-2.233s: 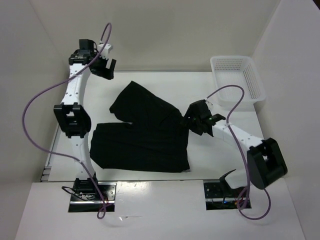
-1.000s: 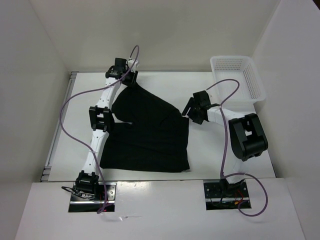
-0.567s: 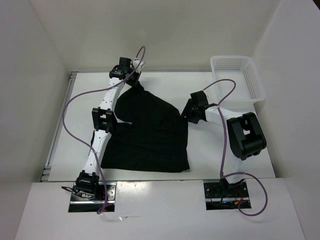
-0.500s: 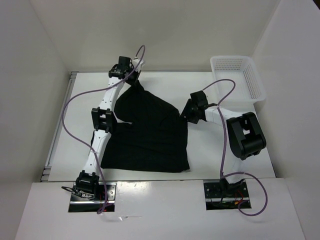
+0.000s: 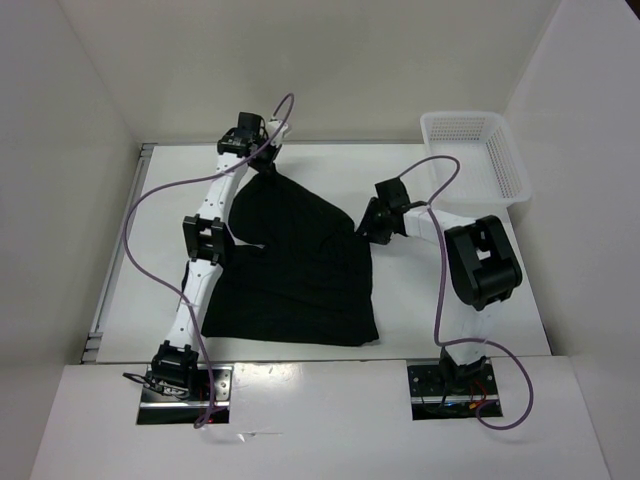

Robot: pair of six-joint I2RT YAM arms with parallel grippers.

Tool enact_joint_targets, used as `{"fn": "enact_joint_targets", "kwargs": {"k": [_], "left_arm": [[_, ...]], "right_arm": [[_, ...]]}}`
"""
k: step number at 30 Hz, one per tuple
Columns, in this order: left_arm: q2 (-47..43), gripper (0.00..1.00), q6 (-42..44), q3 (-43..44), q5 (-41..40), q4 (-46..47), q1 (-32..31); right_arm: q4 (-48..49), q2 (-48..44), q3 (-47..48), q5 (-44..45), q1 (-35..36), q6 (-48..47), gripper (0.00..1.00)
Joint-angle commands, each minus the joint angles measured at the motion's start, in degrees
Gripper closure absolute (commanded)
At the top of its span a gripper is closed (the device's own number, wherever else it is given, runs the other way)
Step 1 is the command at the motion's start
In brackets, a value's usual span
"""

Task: Fold and stack the shorts
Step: Fold the shorts

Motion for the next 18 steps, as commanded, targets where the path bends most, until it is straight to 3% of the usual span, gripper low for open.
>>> {"fn": "enact_joint_targets", "kwargs": {"k": [1, 2, 3, 5, 9, 18], "left_arm": [[-1.78, 1.0, 1.07, 2.57, -0.86, -0.81, -0.28], [-1.78, 1.0, 1.07, 2.57, -1.39, -0.81, -0.28], [-1.78, 1.0, 1.07, 2.57, -1.4, -0.81, 0.33], [-1.78, 1.0, 0.54, 2.57, -2.97, 0.67, 0.94], [-3.18, 1.0, 1.15, 2.57, -5.0, 4.01, 2.97], [-9.95, 1.0, 5.37, -0.77, -11.07, 10.96, 4.29]], "right_arm": [[-2.12, 0.8, 1.71, 0.17, 0.62, -0.48, 0.55], [-3.07, 1.86, 2.86, 0.17, 0.62, -0.48, 0.66], [-3.08, 3.78, 3.92, 0.17, 0.62, -0.48, 0.87], [-3.7, 5.29, 7.87, 1.92, 0.62, -1.71, 0.99], [-2.13, 7.67, 18.31, 4.99, -2.27, -3.9, 1.0], [1.3, 14.52, 29.5, 1.4, -6.68, -5.05, 1.0]]}}
